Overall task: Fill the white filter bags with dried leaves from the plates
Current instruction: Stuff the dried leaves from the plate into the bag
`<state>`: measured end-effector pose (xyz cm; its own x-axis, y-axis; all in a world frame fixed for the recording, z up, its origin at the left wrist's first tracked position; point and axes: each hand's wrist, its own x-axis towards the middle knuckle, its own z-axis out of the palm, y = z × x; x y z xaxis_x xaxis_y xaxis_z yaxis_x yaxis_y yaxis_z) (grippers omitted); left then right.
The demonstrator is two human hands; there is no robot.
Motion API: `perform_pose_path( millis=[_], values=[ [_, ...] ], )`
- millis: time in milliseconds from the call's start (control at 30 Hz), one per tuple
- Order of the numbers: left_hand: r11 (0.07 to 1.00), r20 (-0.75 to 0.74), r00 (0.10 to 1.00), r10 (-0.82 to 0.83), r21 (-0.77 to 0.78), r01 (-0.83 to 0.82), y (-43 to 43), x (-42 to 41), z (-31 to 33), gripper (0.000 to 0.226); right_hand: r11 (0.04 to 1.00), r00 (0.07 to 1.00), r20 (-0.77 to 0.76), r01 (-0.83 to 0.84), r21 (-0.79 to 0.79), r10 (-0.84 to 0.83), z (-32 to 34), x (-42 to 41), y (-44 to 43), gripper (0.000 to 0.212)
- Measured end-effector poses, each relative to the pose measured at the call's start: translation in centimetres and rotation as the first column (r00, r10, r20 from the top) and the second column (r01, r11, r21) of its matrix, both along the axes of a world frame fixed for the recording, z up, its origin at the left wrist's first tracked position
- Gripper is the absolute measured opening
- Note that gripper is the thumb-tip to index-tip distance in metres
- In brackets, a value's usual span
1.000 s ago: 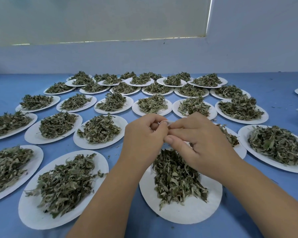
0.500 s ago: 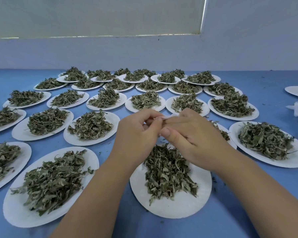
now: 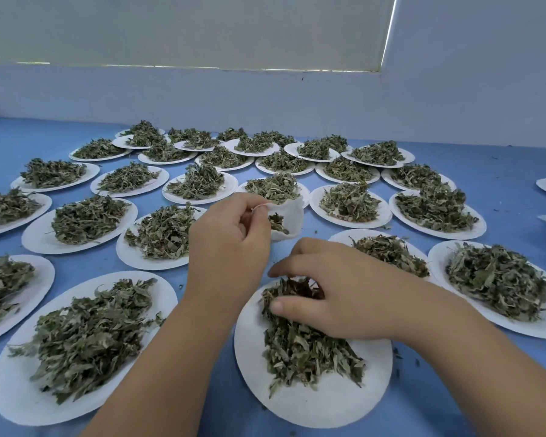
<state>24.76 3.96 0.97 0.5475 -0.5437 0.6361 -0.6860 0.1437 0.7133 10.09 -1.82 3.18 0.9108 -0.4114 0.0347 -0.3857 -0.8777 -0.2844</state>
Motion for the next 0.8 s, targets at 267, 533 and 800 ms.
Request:
perform_pose_path(
  millis=[267,533,800],
  values=[
    [0.999,0.146,0.989,0.027,0.03,-0.032,-0.2,0.0,0.0,0.012,0.999,0.999,0.016,-0.032,-0.011,0.033,-0.9,-0.9,0.0,0.033],
    [0.998,0.114,0.993,-0.017,0.068,0.009,0.0,-0.1,-0.1,0.012,1.0,0.994,0.107,0.001,0.028,-0.004,-0.5,-1.4,-0.2,0.02],
    [0.995,0.149,0.986,-0.069,0.084,0.057,-0.2,0.0,-0.5,0.011,0.959,0.914,0.387,0.007,0.283,-0.121,1.0,-3.1,-0.4,0.014]
  ],
)
